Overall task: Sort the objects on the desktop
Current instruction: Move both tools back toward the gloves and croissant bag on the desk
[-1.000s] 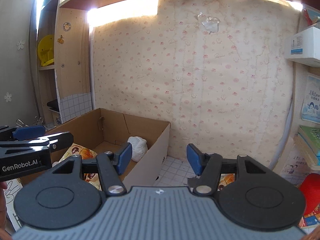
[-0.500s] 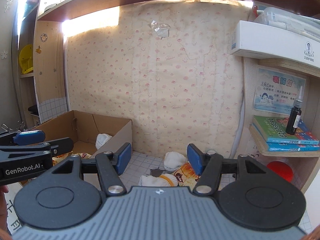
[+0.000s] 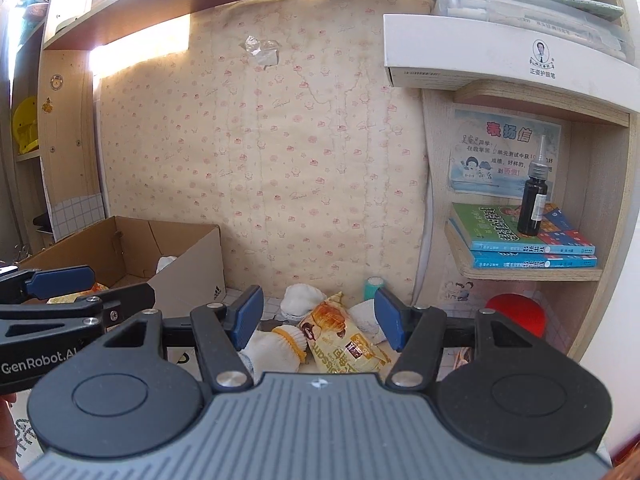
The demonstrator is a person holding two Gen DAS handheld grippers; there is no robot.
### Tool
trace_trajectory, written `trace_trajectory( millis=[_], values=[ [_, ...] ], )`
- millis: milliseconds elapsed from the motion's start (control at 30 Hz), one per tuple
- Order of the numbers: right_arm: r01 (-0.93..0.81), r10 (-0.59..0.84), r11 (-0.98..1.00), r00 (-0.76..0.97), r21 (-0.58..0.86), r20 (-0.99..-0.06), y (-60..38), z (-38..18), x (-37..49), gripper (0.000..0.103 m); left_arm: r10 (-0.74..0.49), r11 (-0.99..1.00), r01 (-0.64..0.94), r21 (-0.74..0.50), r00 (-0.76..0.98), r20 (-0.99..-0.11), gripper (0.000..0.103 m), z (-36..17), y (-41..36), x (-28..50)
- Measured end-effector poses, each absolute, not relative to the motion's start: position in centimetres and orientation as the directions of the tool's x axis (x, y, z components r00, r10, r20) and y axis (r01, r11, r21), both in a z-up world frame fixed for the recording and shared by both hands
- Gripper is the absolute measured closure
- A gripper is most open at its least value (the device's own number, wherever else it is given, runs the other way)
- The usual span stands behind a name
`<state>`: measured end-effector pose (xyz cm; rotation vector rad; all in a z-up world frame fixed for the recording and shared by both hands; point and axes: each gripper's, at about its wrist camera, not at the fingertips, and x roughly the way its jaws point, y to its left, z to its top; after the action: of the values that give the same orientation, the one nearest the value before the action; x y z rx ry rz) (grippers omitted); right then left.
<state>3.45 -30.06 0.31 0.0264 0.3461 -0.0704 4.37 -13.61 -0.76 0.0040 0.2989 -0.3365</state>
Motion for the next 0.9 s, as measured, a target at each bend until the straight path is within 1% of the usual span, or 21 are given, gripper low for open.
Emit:
trace_trajectory(
  millis=[467,900],
  values=[
    [0.12,-0.103,0.992,0.927,0.026,-0.361,-32.4,-0.9,3.0,0.043,-0.374,0.924,0.381,-0.046,0.87,-0.322,0.034,-2.9,-16.6,4.9],
    [0.121,-0.103,0.992,0.918,0.023,-0.382,-33.2,-1.6,4.2,0.043,-0.355,0.93,0.364,-0.045,0.864,-0.357,0.034,-4.0,-17.1,6.5]
  ],
)
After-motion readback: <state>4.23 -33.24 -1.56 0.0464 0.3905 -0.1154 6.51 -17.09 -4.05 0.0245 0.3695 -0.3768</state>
